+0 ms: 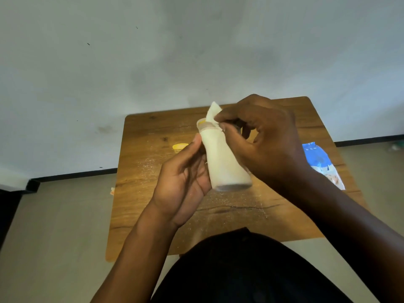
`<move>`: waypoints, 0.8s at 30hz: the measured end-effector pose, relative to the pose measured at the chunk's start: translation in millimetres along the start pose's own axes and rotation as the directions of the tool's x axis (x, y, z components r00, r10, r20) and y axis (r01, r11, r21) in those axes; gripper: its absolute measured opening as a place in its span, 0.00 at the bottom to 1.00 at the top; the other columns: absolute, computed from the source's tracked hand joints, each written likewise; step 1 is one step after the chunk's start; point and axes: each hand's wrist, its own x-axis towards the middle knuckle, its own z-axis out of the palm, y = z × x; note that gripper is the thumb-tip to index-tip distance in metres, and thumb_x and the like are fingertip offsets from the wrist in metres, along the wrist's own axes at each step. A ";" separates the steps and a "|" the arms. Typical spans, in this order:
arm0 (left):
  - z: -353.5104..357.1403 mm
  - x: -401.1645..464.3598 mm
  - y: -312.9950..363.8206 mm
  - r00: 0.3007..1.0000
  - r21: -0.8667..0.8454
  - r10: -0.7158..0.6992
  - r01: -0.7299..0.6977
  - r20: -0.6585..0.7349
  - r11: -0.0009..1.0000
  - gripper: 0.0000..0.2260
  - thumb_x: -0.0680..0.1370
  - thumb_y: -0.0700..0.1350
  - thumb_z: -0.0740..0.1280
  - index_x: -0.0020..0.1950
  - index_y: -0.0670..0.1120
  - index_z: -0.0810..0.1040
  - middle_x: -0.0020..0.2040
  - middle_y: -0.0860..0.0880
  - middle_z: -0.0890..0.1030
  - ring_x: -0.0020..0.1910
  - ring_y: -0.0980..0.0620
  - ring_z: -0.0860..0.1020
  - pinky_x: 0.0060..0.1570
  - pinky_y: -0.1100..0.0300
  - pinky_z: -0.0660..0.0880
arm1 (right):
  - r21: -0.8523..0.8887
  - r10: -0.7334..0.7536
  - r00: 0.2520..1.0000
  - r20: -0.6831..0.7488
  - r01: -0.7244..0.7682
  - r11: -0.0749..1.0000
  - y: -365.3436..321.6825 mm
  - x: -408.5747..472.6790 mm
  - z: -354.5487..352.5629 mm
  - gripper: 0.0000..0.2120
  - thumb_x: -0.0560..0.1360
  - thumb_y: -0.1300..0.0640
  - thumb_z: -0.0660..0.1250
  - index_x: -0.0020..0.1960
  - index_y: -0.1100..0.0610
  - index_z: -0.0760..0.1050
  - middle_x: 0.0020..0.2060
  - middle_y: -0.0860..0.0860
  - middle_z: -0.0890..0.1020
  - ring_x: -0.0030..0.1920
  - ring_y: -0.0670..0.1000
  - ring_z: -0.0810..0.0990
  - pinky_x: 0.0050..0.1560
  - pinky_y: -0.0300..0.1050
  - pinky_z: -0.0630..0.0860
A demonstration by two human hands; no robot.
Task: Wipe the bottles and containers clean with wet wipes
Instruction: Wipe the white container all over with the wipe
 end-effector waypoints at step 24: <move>6.1 4.7 -3.4 0.973 0.080 0.186 -0.177 -0.135 0.981 0.22 0.87 0.57 0.56 0.53 0.46 0.86 0.46 0.45 0.86 0.43 0.50 0.85 0.41 0.57 0.83 | 0.141 -0.055 0.986 0.160 0.032 0.990 -11.0 -37.1 13.1 0.07 0.78 0.61 0.74 0.56 0.55 0.86 0.50 0.50 0.82 0.52 0.46 0.79 0.48 0.38 0.77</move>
